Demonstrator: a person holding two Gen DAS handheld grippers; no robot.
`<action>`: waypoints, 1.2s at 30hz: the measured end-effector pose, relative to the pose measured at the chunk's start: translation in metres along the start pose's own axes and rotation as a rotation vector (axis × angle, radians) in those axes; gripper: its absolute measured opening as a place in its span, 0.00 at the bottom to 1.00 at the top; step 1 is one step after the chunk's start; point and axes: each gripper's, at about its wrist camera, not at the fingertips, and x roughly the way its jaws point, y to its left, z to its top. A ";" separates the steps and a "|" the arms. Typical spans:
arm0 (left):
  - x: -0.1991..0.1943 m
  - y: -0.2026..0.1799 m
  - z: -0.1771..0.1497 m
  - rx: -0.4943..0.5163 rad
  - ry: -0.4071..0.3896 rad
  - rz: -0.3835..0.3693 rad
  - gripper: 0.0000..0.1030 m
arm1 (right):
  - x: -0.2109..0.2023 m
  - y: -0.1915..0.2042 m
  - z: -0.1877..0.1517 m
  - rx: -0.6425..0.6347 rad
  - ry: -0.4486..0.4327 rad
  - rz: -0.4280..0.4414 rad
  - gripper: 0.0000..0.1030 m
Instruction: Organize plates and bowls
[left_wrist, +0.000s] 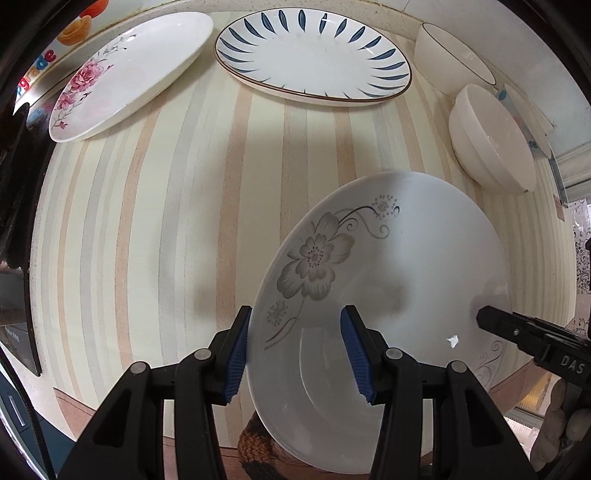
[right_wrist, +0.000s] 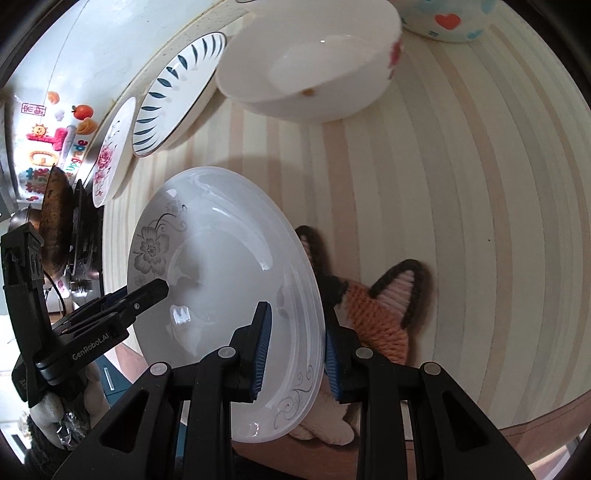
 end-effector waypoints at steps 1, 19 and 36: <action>0.001 0.001 0.001 -0.001 0.001 -0.002 0.44 | 0.000 -0.001 -0.001 0.004 0.000 0.002 0.28; -0.074 0.116 0.049 -0.256 -0.226 0.044 0.45 | -0.093 0.061 0.024 -0.067 -0.174 0.040 0.43; -0.029 0.215 0.120 -0.390 -0.234 0.105 0.45 | 0.084 0.303 0.247 -0.438 -0.178 -0.049 0.44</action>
